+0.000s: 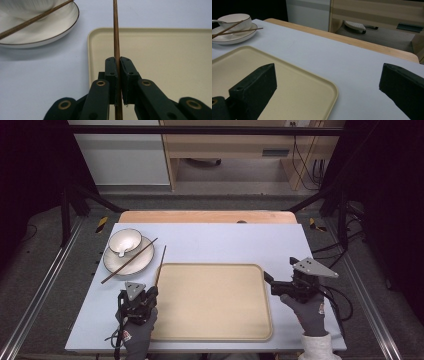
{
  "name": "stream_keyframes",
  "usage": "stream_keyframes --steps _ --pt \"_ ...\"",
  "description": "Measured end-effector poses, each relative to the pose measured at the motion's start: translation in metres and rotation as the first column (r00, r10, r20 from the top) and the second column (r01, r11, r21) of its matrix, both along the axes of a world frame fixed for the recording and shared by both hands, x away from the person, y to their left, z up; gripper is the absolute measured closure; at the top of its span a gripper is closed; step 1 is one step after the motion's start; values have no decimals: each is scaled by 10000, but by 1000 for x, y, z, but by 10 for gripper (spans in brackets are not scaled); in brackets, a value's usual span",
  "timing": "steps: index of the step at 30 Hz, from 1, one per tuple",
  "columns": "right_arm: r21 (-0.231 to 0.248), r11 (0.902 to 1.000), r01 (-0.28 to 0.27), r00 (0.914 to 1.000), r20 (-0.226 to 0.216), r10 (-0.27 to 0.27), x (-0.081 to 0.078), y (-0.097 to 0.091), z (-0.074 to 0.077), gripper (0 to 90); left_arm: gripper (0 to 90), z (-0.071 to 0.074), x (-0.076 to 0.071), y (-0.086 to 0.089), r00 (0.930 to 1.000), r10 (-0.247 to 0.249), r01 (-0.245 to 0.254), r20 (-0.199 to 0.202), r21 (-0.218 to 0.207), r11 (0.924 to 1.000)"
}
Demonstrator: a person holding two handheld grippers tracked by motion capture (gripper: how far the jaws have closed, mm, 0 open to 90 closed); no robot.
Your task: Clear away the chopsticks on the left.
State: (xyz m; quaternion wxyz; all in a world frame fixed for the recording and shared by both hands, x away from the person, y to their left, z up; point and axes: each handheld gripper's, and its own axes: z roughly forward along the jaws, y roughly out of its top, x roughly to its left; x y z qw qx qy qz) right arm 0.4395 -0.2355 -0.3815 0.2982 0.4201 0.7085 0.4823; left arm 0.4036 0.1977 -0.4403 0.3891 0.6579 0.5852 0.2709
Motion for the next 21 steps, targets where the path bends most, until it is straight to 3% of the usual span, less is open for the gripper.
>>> stream_keyframes --steps 5,21 --pt "-102 9999 -29 10000 -73 28 1 2 -2 14 847 -12 -7 -3 9994 307 -304 -155 152 9994" --pt "-189 9998 -59 9999 -124 57 2 4 -3 14 847 -36 -9 -12 9957 440 -392 -818 595 9975"
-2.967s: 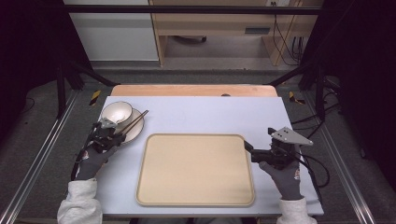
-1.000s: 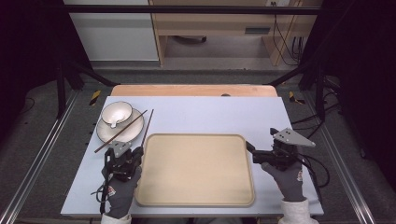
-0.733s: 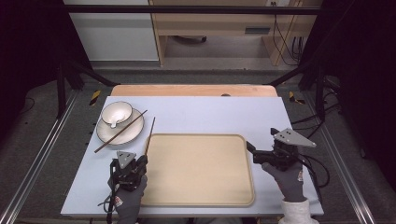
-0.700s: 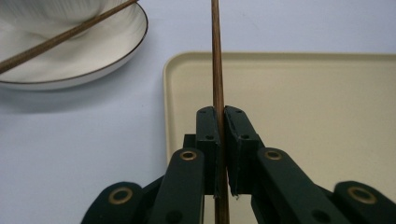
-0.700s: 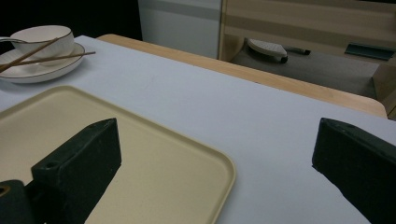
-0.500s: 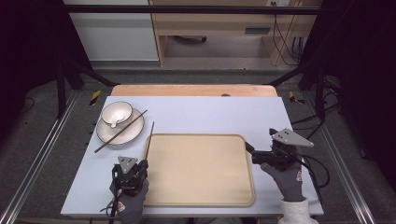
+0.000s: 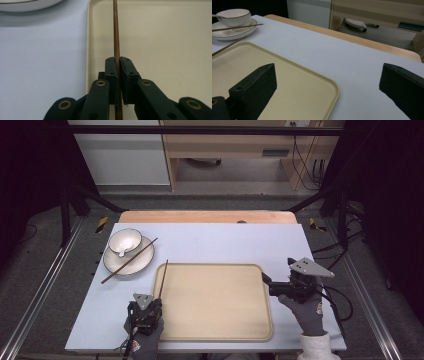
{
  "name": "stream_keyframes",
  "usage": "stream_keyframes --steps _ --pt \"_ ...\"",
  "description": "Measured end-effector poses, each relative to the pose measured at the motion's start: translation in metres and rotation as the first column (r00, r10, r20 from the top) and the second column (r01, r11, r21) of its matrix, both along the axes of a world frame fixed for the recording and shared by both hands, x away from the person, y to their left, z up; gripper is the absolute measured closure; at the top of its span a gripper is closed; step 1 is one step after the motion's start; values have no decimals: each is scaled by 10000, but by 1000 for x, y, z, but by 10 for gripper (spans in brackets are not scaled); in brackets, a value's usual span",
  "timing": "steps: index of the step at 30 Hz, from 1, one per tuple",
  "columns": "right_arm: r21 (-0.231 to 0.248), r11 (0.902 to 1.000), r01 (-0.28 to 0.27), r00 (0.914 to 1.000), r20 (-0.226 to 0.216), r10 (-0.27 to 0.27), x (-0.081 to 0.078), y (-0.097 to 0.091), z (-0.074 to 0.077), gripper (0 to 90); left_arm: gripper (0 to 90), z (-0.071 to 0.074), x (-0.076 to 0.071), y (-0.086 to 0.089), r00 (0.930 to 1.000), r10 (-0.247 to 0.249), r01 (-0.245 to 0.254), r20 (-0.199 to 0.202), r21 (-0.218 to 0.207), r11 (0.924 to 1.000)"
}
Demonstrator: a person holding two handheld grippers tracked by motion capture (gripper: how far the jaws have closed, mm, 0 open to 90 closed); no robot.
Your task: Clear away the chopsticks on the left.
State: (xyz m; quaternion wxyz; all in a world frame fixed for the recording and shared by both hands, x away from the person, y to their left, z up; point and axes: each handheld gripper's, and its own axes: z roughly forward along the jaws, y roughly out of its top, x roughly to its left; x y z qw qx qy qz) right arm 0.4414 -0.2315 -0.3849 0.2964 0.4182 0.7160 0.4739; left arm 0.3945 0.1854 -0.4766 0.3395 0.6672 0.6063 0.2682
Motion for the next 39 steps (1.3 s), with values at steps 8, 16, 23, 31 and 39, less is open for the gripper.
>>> stream_keyframes --steps 8,16,23,31,39 --pt "-48 10000 2 10000 -15 -2 0 0 0 14 846 -3 1 -2 9999 -42 44 -161 149 9999" --pt "-70 10000 11 10000 -49 -11 1 1 -1 14 845 -3 2 -5 9995 -11 22 -304 342 9994" --pt "-73 10000 25 10000 -7 -25 0 1 -1 14 842 -3 3 -7 9994 26 -11 -347 452 9990" --pt "-18 10000 48 10000 24 -48 -1 -1 1 14 804 -1 4 -5 9994 -111 123 -335 368 9992" --pt "27 10000 91 9999 91 -91 -2 -4 2 14 719 19 6 4 9974 -668 672 278 -123 9977"
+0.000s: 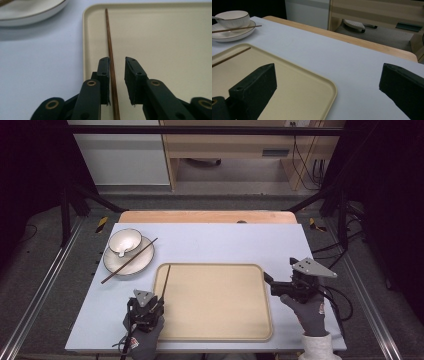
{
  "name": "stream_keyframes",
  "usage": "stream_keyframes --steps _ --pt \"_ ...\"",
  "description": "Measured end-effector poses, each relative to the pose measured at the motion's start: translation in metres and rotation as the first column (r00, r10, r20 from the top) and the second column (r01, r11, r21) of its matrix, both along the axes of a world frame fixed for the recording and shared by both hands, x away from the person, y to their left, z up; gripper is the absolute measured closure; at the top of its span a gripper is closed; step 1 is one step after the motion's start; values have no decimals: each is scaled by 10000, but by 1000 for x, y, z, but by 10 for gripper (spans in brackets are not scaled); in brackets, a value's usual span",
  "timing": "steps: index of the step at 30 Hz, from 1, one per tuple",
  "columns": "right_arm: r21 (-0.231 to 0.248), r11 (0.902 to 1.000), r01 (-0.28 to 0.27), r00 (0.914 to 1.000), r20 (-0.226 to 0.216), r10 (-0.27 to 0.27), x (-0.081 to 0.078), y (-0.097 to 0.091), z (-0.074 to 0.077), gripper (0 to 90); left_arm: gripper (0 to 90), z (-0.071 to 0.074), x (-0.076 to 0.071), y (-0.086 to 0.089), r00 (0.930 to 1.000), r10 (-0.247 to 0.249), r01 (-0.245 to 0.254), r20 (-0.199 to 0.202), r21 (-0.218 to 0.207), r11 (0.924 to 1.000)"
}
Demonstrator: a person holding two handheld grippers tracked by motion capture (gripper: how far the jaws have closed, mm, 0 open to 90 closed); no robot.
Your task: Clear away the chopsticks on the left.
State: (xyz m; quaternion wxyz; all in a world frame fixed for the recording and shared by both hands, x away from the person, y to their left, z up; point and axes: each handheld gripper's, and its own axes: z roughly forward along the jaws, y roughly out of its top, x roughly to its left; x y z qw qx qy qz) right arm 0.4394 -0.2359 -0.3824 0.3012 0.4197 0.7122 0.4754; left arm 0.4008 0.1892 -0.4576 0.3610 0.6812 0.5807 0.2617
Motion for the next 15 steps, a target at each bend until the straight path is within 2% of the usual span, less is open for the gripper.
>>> stream_keyframes --steps 2,3,6,7,8,10,11,12,13,14,15 --pt "77 10000 37 10000 10 -37 -1 -1 1 14 702 8 2 5 9994 -280 283 221 -132 9995" --pt "109 9999 56 10000 17 -56 -1 -1 1 14 661 16 5 9 9973 -633 636 384 -65 9980" --pt "143 9999 51 10000 37 -51 -2 -2 2 14 593 23 7 12 9940 -901 907 618 -58 9959" --pt "153 9999 41 10000 48 -42 -2 -3 2 14 570 30 11 16 9879 -1374 1391 718 -187 9901" --pt "153 9999 41 10000 48 -42 -2 -3 2 14 552 30 11 16 9879 -1374 1391 718 -187 9901" --pt "160 9999 36 10000 74 -37 -3 -3 2 14 528 35 15 20 9793 -1873 1894 769 -221 9816" --pt "208 9998 60 10000 70 -61 -3 -4 3 14 496 40 19 23 9737 -2142 2146 782 25 9767" --pt "210 9998 74 9999 70 -75 -3 -4 3 14 479 40 19 23 9737 -2142 2146 782 25 9767" --pt "213 9997 87 9999 65 -88 -3 -4 3 14 463 46 22 26 9685 -2362 2347 789 279 9717" --pt "215 9997 87 9999 60 -88 -3 -4 3 14 444 46 22 26 9685 -2362 2347 789 279 9717" --pt "215 9997 87 9999 60 -88 -3 -4 3 14 444 48 23 28 9630 -2564 2553 829 244 9666"
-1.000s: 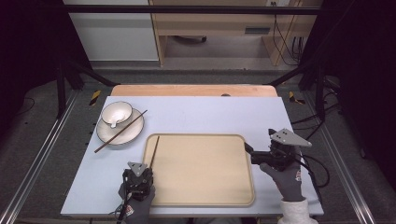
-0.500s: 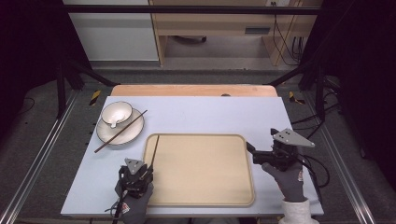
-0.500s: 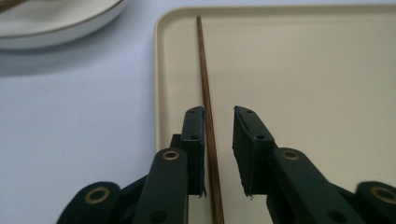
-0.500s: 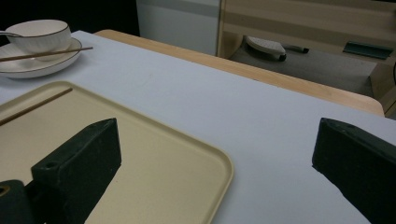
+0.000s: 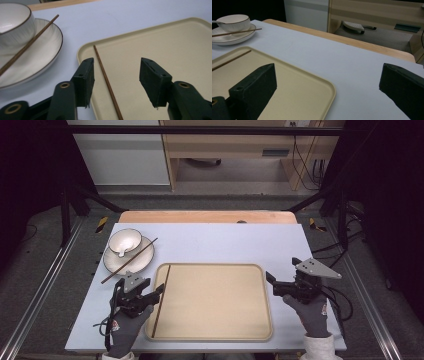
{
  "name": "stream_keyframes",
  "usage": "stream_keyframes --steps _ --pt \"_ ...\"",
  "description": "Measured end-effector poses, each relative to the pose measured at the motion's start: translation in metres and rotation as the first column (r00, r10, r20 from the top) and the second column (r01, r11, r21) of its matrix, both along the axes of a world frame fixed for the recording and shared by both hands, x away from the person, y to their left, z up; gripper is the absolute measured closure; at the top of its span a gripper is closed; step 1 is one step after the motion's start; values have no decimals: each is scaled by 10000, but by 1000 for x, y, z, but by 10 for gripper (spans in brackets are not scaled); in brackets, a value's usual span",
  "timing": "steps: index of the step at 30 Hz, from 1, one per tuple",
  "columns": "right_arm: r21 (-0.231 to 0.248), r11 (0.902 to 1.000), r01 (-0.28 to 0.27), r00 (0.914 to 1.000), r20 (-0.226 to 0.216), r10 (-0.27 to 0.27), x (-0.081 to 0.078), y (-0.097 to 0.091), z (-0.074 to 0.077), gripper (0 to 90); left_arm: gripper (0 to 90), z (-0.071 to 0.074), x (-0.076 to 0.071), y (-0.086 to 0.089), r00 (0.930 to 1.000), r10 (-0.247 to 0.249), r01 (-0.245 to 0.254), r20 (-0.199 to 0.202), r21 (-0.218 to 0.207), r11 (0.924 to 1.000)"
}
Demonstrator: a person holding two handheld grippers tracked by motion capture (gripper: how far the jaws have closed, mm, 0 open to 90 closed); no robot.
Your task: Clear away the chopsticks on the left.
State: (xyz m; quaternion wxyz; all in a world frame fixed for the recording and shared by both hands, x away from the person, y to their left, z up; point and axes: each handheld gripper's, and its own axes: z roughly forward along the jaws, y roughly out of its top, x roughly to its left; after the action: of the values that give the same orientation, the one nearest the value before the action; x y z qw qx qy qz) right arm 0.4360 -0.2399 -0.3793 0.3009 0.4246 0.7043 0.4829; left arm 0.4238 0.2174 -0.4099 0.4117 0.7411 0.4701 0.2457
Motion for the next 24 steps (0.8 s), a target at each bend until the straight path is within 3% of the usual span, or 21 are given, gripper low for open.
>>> stream_keyframes --steps 4,11,24 --pt "18 10000 7 10000 31 -7 -1 -2 1 14 362 6 5 12 9985 -510 513 212 -137 9986" --pt "-5 10000 82 10000 36 -82 -1 -2 1 14 285 4 17 35 9977 -651 651 181 18 9979" --pt "-48 9999 106 9999 -14 -106 0 -1 0 14 233 -3 39 68 9999 -160 161 -20 628 9979"
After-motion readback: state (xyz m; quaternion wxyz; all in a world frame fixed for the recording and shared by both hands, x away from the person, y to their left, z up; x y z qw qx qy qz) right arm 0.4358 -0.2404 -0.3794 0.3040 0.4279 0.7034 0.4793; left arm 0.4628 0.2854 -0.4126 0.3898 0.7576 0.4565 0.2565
